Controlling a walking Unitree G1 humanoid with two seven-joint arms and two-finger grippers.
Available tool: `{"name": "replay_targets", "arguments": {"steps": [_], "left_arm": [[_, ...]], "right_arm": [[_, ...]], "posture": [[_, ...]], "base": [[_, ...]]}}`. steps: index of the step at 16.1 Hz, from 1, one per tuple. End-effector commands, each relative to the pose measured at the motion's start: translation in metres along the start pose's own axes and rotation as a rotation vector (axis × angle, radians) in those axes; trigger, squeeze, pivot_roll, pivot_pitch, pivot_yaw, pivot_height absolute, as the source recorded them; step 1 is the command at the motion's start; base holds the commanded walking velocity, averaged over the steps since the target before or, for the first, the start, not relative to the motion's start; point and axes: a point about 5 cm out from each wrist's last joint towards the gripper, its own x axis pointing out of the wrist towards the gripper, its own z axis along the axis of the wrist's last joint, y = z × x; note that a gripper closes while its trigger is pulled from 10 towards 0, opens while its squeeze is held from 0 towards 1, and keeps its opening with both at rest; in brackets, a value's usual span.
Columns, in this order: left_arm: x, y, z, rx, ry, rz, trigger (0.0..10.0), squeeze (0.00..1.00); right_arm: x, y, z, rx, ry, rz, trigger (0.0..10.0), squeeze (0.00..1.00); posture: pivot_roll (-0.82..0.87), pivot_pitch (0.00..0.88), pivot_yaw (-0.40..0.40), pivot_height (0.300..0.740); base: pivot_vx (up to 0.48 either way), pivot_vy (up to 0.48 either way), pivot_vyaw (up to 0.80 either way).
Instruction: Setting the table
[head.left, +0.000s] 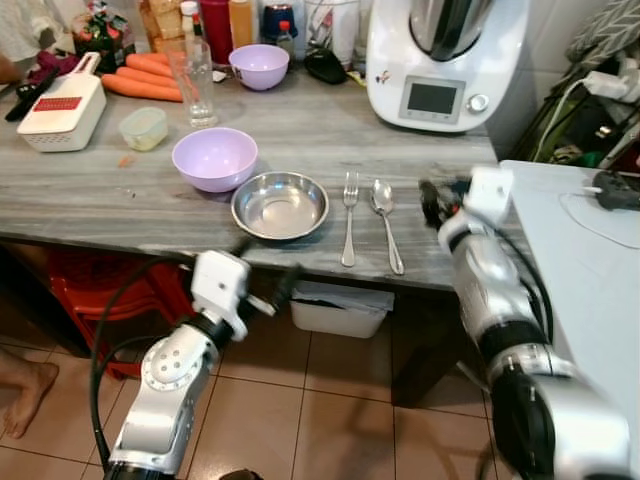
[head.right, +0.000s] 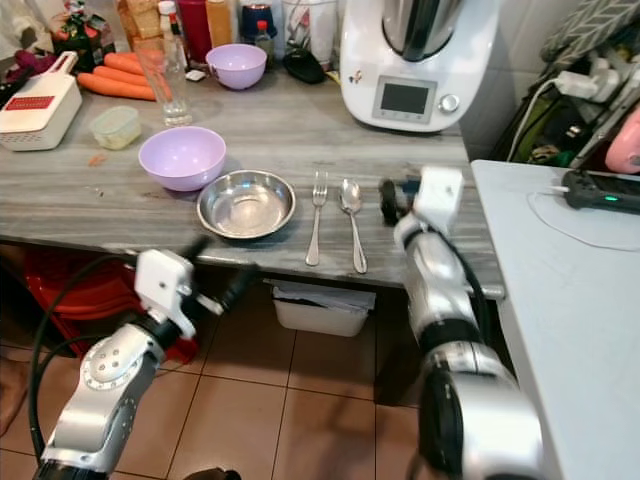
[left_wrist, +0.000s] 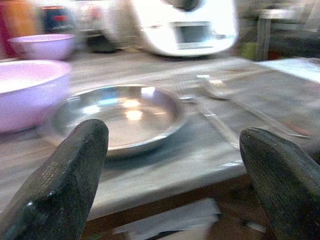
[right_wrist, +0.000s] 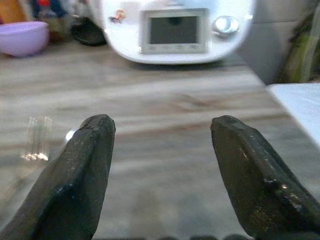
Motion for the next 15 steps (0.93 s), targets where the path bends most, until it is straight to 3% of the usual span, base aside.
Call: {"name": "replay_targets", "arguments": {"steps": [1, 5, 9, 15], "left_arm": [[0.001, 0.003, -0.002, 0.018, 0.013, 0.05, 10.0, 0.0], [0.001, 0.012, -0.004, 0.053, 0.02, 0.18, 10.0, 0.0], [-0.011, 0.025, -0.008, 0.086, 0.04, 0.322, 10.0, 0.0], [-0.024, 0.027, -0.017, 0.106, 0.078, 0.39, 10.0, 0.0]], "right_arm": [[-0.003, -0.005, 0.008, -0.036, -0.047, -0.007, 10.0, 1.0], [-0.046, -0.021, -0.011, -0.125, -0.065, -0.04, 10.0, 1.0], [-0.092, -0.007, -0.022, -0.161, -0.055, -0.055, 10.0, 1.0], [-0.118, 0.003, -0.017, -0.189, -0.06, -0.066, 10.0, 1.0]], "posture": [[0.03, 0.008, -0.054, 0.74], [0.03, 0.0, -0.042, 0.74], [0.02, 0.0, -0.036, 0.74], [0.04, 0.0, -0.052, 0.74]], "base": [[0.0, 0.0, 0.0], [0.0, 0.0, 0.0], [0.0, 0.0, 0.0], [0.0, 0.0, 0.0]]}}
